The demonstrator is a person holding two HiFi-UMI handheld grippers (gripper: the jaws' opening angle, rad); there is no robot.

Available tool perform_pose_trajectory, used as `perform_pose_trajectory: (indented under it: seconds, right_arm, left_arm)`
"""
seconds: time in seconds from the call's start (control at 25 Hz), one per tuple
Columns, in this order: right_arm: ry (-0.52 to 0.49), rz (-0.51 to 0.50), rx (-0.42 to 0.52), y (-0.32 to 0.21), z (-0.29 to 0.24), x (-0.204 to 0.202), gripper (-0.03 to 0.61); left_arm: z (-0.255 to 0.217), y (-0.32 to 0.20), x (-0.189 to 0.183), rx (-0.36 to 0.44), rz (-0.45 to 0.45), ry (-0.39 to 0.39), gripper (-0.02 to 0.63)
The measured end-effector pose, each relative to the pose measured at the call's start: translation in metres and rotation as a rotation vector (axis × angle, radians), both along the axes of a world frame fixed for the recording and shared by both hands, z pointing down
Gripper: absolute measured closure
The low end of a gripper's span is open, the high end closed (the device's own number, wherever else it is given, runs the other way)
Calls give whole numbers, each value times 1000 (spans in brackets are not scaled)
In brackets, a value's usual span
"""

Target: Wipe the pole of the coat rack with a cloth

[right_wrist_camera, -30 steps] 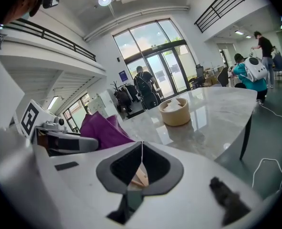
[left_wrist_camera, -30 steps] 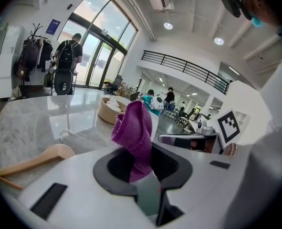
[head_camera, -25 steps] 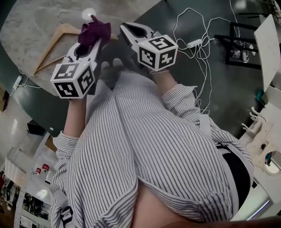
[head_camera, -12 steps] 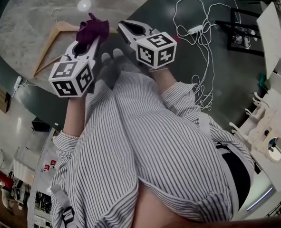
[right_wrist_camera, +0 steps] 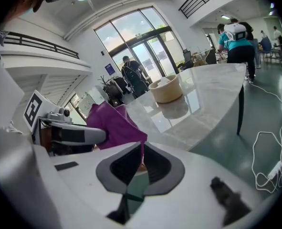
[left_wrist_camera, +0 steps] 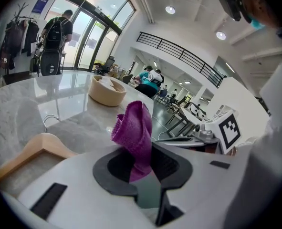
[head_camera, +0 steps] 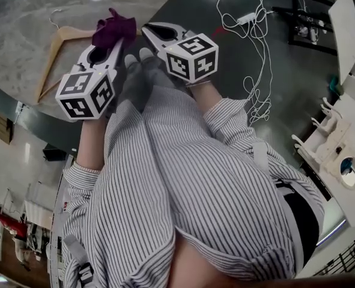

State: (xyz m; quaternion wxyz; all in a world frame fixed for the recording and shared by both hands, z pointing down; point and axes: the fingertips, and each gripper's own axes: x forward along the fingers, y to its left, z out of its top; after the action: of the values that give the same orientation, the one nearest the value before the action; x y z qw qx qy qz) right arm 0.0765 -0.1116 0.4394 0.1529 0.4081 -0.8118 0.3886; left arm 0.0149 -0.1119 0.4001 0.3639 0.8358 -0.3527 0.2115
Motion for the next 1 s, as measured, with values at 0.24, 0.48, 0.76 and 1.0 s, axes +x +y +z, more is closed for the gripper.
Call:
perform_pose_trajectory:
  seconds: [0.24,0.48,0.76,1.0]
  right_arm:
    - [-19,-3,-57,4,20,0,561]
    - [-39,-19,-93,6,38,-7,561]
    - [-46,2,-120,8,55,-8,561]
    - [-60,12,-124,9,58,-6,561]
  left_arm:
    - [16,-2,13,-53,5,31,520]
    - [34,-4,20,-100,30,29,520]
    - [52,-7,21,-131,15,48,520]
    - [62,-10,19,-150,-7,46,520]
